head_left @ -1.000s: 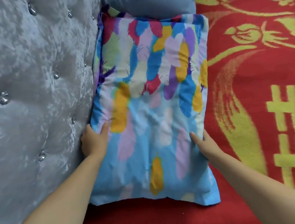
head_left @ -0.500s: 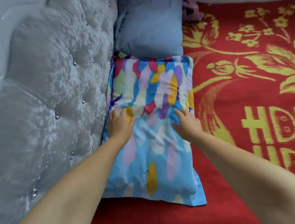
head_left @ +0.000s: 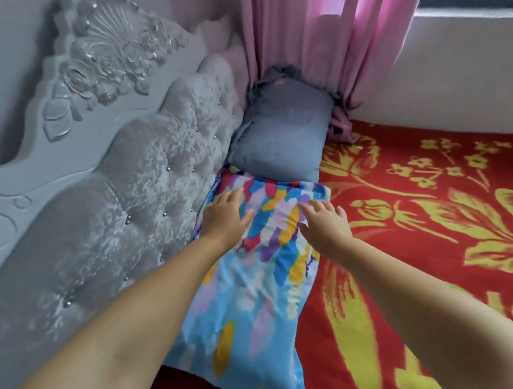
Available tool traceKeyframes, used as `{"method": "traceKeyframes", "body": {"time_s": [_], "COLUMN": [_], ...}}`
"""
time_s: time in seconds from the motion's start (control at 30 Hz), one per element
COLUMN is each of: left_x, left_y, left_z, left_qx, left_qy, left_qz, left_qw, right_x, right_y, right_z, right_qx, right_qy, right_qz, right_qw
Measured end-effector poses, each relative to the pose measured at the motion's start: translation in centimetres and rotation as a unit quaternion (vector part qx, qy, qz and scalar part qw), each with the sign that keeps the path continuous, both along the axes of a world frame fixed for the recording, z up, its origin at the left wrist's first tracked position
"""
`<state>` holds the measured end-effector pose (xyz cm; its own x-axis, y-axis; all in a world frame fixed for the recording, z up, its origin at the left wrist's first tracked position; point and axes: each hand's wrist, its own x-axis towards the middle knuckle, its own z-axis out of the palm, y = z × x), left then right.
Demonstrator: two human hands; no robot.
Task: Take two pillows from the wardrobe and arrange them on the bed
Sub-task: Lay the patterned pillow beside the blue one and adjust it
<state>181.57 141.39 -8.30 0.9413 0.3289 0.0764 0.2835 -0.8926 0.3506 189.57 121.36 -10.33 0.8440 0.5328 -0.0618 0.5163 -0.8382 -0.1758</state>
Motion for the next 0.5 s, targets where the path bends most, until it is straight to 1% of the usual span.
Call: {"method": "traceKeyframes", "body": {"time_s": [0.17,0.23,0.33,0.4,0.5], "left_x": [-5.7,-8.0,-11.3,-13.7,-18.1], "left_y": [-6.7,-9.4,-11.8,-13.0,-14.7], "left_z": [1.1,1.8,3.3,4.3,5.7], "left_qx": [-0.029,-0.027,0.002,0.025,0.028], "left_qy": [0.005,0.002,-0.001,-0.003,-0.016], "left_qz": [0.122,0.134,0.139,0.166,0.227], "left_qw": [0.992,0.991,0.990,0.986,0.973], "right_x": [-2.1,-2.5,-3.6,-5.1,-8.5], "right_y": [-5.2,-7.3,-9.4,-10.0,-10.4], "right_z": [2.6,3.9,5.8,6.6,7.6], "right_qx": [-0.005,-0.006,-0.014,-0.018,-0.019], "right_qy": [-0.026,-0.042,-0.046,-0.052,-0.054], "right_qz": [0.100,0.123,0.149,0.172,0.217], "right_qw": [0.995,0.991,0.988,0.984,0.975]}}
